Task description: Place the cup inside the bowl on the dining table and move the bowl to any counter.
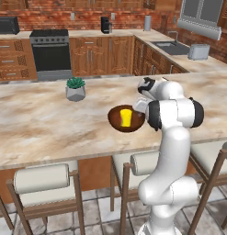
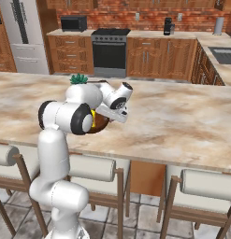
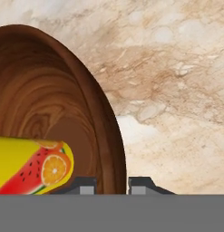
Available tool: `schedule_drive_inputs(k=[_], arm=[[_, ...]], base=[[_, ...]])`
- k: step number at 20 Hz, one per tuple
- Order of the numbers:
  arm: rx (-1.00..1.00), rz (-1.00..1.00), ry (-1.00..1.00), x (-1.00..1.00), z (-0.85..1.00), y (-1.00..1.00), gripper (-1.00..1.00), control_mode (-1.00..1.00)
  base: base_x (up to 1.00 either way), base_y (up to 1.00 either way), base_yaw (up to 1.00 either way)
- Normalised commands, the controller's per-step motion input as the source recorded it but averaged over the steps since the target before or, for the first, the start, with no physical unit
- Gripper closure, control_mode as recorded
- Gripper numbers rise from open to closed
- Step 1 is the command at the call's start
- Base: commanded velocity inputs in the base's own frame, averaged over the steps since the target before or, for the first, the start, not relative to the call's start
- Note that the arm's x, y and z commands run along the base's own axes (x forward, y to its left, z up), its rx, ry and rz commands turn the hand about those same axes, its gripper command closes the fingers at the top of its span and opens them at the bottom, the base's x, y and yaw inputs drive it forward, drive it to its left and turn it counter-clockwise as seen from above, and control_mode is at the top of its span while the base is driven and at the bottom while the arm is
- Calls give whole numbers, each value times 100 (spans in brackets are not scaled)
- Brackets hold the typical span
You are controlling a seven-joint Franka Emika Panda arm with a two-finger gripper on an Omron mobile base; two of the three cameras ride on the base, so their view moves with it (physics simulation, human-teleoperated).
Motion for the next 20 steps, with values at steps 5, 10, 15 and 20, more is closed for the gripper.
schedule_drive_inputs(k=[5, 10, 15, 20], arm=[[0, 0, 12, 0, 14, 0, 100, -100], [0, 0, 8, -10, 22, 0, 100, -100], [0, 0, 0, -22, 27, 0, 100, -100], [0, 0, 0, -35, 28, 0, 100, -100]], base=[[0, 0, 0], [0, 0, 0], [0, 0, 0], [0, 0, 0]])
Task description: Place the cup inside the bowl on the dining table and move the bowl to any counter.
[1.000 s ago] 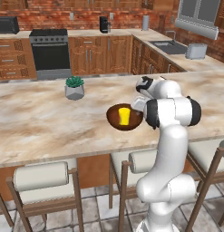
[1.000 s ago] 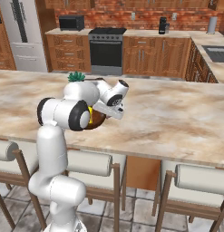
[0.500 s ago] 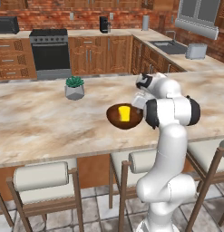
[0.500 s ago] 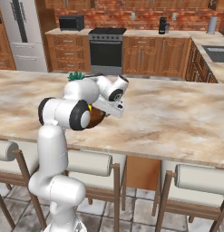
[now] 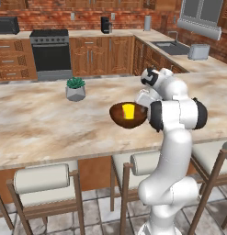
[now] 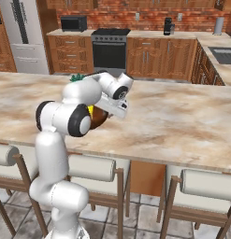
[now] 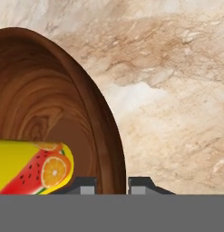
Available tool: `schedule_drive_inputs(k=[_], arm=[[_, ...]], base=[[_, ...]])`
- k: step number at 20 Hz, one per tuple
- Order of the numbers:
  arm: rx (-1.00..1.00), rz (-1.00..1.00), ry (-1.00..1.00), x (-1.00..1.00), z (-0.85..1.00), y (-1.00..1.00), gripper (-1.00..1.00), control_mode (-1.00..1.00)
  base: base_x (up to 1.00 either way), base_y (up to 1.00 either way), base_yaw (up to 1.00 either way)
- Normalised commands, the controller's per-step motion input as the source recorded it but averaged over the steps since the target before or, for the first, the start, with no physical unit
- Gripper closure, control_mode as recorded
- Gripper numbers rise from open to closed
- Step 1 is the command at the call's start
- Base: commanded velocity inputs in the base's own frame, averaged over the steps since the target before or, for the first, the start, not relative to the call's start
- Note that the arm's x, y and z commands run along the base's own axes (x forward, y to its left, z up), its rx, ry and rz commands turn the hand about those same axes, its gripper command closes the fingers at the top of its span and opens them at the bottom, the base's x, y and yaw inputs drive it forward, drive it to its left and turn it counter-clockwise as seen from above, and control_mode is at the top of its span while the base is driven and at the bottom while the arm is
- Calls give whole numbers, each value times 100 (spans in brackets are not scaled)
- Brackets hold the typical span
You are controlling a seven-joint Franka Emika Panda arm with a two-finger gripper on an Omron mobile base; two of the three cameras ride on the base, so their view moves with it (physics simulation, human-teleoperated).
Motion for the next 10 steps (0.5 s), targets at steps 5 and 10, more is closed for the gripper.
schedule_drive_inputs(k=[5, 10], arm=[[0, 0, 0, -39, 29, 0, 100, -100], [0, 0, 0, -50, 25, 0, 100, -100]], base=[[0, 0, 0], [0, 0, 0]])
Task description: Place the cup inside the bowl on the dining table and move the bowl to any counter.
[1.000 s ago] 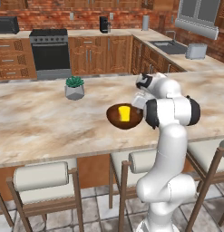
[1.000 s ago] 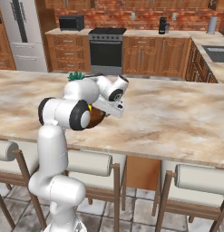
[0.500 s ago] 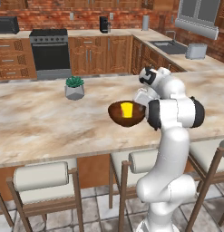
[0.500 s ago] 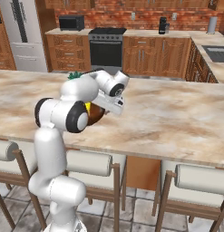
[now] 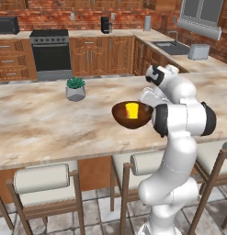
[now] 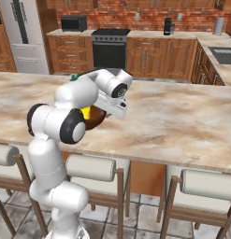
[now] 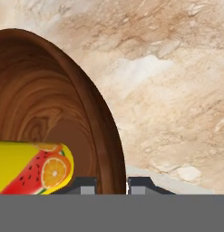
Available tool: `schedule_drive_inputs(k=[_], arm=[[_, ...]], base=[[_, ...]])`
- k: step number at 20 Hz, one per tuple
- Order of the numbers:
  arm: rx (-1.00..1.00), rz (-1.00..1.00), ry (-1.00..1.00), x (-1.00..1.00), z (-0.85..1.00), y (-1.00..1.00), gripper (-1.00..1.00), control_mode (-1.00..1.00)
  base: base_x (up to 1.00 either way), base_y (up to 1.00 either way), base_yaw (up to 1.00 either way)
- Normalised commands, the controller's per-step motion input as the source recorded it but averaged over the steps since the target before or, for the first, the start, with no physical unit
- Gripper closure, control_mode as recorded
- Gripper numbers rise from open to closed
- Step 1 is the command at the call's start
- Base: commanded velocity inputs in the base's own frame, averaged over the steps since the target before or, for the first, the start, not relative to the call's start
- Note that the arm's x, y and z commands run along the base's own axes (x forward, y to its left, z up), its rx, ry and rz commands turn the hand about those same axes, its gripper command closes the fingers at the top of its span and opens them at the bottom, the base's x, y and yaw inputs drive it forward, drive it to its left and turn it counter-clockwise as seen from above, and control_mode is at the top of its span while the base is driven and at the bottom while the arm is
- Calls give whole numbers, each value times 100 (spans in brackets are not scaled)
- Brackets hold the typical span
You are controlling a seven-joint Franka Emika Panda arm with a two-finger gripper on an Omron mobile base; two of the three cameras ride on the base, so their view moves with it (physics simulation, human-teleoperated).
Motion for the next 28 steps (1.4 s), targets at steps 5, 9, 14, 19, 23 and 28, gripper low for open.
schedule_drive_inputs(k=[5, 9, 14, 19, 23, 28], arm=[[0, 0, 0, -53, 27, 0, 100, -100], [0, 0, 0, -65, 26, 0, 100, -100], [0, 0, 0, -64, 19, 0, 100, -100], [0, 0, 0, -59, 21, 0, 100, -100], [0, 0, 0, -60, 21, 0, 100, -100], [0, 0, -1, -55, 15, 5, 100, -100]], base=[[0, 0, 0], [0, 0, 0], [0, 0, 0], [0, 0, 0], [0, 0, 0], [0, 0, 0]])
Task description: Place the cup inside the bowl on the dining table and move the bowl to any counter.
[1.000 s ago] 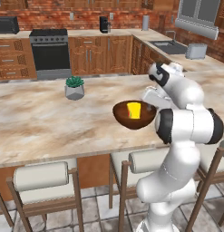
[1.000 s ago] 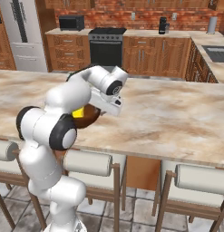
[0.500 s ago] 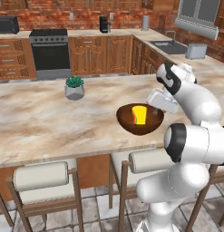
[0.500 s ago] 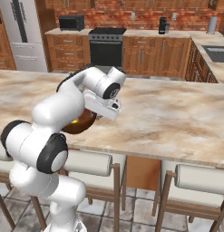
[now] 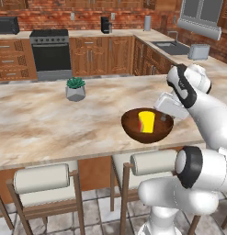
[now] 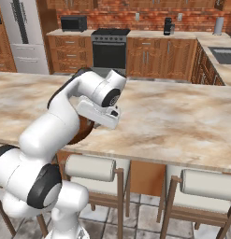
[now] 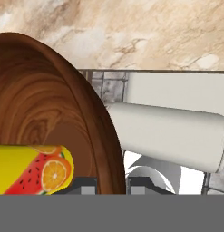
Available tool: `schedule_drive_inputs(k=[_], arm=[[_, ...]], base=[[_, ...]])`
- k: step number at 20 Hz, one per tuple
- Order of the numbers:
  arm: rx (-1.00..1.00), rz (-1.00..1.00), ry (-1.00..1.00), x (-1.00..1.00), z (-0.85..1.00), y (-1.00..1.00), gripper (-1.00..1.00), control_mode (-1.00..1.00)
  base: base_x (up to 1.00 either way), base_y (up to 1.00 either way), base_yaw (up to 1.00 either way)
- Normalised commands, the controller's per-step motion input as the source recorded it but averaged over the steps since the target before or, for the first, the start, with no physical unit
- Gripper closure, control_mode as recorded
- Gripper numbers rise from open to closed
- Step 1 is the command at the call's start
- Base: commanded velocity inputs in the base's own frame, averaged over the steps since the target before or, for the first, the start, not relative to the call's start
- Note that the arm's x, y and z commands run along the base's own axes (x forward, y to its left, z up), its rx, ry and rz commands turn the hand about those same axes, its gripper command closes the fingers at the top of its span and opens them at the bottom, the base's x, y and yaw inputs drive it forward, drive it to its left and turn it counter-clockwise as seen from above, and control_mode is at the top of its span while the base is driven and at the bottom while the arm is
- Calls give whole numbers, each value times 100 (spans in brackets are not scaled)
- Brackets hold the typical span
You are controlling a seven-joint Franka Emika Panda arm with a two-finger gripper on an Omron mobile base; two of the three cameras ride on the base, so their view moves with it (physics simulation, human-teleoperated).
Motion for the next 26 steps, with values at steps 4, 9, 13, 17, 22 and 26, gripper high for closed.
schedule_drive_inputs(k=[4, 9, 13, 17, 22, 26], arm=[[0, 0, -1, 0, 0, 1, 100, -100], [0, 0, 0, 0, 0, 0, 100, -100], [0, 0, 0, 0, 0, 0, 100, -100], [0, 0, 0, 0, 0, 0, 100, -100], [0, 0, 0, 0, 0, 0, 100, 100], [0, 0, 0, 0, 0, 0, 100, 100]], base=[[0, 0, 0], [0, 0, 0], [0, 0, 0], [0, 0, 0], [0, 0, 0], [-6, 0, 0]])
